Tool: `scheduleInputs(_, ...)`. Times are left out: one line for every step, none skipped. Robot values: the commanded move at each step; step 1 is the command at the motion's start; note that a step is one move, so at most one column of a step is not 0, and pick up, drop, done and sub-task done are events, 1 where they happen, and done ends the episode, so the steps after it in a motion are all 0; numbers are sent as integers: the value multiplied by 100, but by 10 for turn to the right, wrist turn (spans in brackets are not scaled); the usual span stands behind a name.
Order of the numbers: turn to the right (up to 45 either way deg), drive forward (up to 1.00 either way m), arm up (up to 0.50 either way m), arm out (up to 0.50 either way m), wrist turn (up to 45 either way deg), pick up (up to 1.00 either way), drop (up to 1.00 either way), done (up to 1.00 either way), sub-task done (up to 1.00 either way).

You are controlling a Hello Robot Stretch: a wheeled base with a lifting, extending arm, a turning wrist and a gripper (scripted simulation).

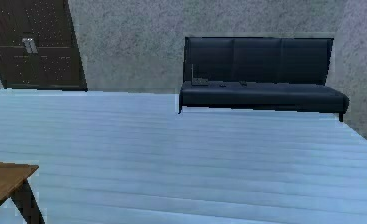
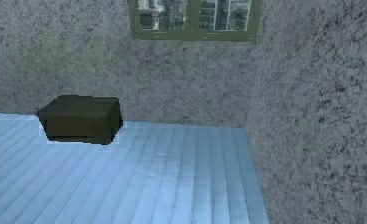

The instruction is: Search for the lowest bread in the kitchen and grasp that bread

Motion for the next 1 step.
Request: scheduleInputs(-150,0,0,0,0,0,0,0,0)
